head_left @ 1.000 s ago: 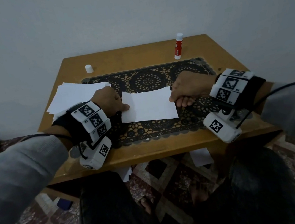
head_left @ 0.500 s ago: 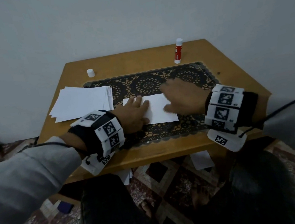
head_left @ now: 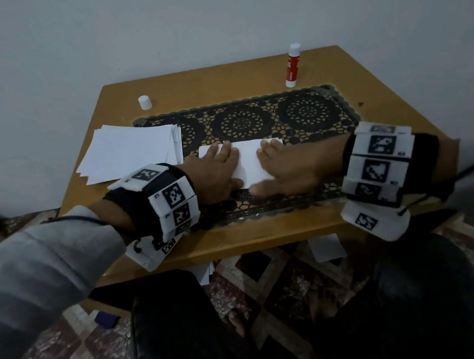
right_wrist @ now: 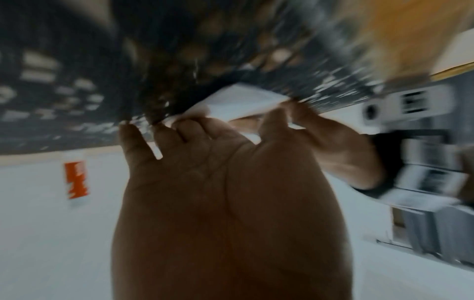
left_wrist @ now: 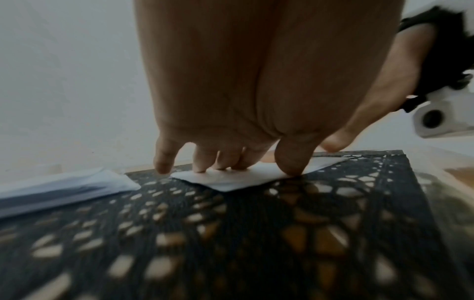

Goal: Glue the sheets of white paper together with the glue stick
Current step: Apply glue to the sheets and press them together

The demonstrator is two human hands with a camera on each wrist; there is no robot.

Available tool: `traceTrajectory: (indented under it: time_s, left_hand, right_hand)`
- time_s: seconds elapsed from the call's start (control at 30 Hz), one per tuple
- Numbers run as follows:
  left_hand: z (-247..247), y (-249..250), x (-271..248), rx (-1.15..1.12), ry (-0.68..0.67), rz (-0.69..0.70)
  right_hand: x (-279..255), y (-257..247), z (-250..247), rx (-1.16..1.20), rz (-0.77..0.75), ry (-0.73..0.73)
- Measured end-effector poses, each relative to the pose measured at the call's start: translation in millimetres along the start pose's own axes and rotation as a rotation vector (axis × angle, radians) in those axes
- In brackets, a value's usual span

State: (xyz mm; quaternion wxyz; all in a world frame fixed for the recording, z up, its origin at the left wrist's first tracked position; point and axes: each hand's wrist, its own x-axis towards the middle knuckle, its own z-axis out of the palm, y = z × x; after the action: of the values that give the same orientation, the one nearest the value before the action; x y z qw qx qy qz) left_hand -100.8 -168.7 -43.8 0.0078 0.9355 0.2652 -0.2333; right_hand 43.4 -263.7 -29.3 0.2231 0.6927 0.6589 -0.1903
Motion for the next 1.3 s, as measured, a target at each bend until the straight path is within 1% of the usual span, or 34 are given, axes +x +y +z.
traceTrajectory:
  time_s: [0.03,0.13,0.17,0.2,0.33,0.43,0.5,0.57,0.63,0.7,0.77,0.93,1.07,1.17,1.3]
  left_hand:
    - [-2,0,0,0.001,0.018,0.003]
    - [-13,-7,5,-0.009,0.097,0.039]
    - [-17,-9,7,-0.023,0.120,0.056]
    - [-20,-12,10,-0.043,0.140,0.065]
    - [-30,-19,17,-0.114,0.170,0.036]
    - [-40,-23,22,-0.179,0.128,-0.043]
    - [-45,-27,26,-0.239,0.083,-0.076]
    - [-48,-31,29,-0.309,0.047,-0.079]
    - [-48,-34,31,-0.347,0.048,-0.070]
    - [-47,-35,32,-0.339,0.064,-0.072]
    - [-47,-35,32,-0.274,0.081,-0.083]
    - [-50,-34,39,-0.221,0.015,-0.059]
    - [-47,-35,40,-0.160,0.025,-0.067]
    - [-48,-36,41,-0.164,0.020,-0.056]
    - [-50,-40,43,-0.227,-0.002,-0.055]
  right_hand:
    - [3,6,-7,0.013,0.017,0.057]
    - [12,19,-20,-0.023,-0.030,0.336]
    - [15,22,-21,-0.028,-0.033,0.382]
    - [18,24,-21,-0.020,-0.022,0.392]
    - [29,32,-26,0.089,-0.001,0.342]
    - [34,36,-32,0.184,0.015,0.280]
    - [36,36,-34,0.193,0.030,0.250]
    - [36,36,-34,0.199,0.035,0.245]
    - [36,36,-32,0.200,0.022,0.254]
    - [36,37,-29,0.186,0.013,0.269]
    - [37,38,-28,0.174,0.012,0.284]
    - [35,37,-27,0.141,0.008,0.302]
    - [33,36,-26,0.114,0.015,0.313]
    - [34,38,-25,0.127,0.030,0.304]
    - [43,44,-22,0.157,0.027,0.326]
